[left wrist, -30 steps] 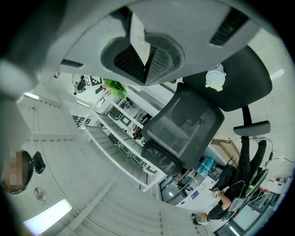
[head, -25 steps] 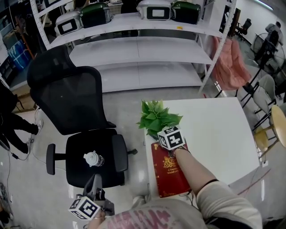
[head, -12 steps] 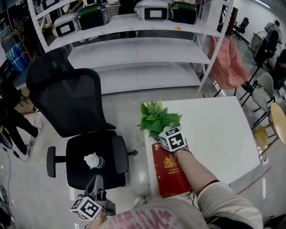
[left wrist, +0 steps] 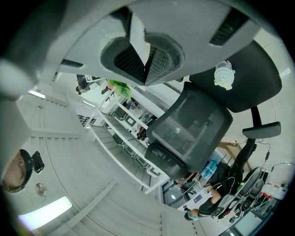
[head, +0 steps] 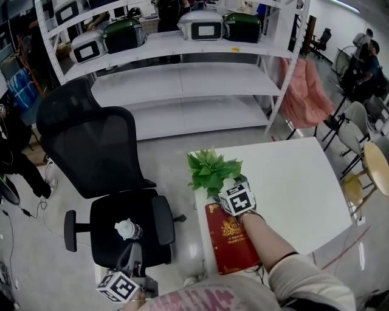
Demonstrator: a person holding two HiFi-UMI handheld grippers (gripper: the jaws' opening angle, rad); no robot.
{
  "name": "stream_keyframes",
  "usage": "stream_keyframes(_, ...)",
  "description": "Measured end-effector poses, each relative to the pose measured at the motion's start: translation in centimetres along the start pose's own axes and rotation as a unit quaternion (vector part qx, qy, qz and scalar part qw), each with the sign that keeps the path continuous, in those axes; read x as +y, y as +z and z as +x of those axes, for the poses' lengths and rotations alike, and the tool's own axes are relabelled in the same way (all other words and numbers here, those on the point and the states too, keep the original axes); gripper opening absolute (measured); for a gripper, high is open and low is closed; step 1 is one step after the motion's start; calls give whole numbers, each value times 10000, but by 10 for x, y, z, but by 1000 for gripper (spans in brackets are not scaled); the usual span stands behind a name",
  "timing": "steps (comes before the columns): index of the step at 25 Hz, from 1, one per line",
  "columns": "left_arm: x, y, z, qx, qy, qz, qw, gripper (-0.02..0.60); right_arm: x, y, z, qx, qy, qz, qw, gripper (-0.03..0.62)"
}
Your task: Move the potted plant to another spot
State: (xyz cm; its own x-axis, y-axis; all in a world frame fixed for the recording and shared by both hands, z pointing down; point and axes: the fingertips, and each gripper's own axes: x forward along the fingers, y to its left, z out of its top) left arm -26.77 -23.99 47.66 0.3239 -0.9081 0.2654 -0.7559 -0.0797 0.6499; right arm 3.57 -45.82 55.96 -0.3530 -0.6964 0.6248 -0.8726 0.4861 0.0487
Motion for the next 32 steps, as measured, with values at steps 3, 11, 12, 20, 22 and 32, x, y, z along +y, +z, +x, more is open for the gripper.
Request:
stream_keyframes(3, 1, 3, 3, 18, -122, -15, 9999, 3, -5, 0, -9, -2, -173, 16, 9998, 489)
stream_keyframes(11, -10, 15, 10, 101, -631, 70, 9979, 3, -26, -3, -60, -174, -769, 436, 9959, 489)
stream_keyframes(12, -13, 16, 10, 108, -700, 92, 9974, 3, -27, -5, -69, -203, -836, 514, 9950, 488)
stream_keyframes(20, -28, 23, 2, 196, -1238, 244, 9918, 3, -15, -17, -144, -970, -1326, 1262, 9783, 349)
stream_keyframes(22, -32, 21, 1, 244, -1382, 291, 9897, 3, -5, -19, -160, -1150, -1379, 1434, 9732, 292)
stream_keyframes(32, -81, 0, 1, 466, -1934, 525, 9786, 3, 40, -20, -222, -1819, -1149, 2175, 9521, 37)
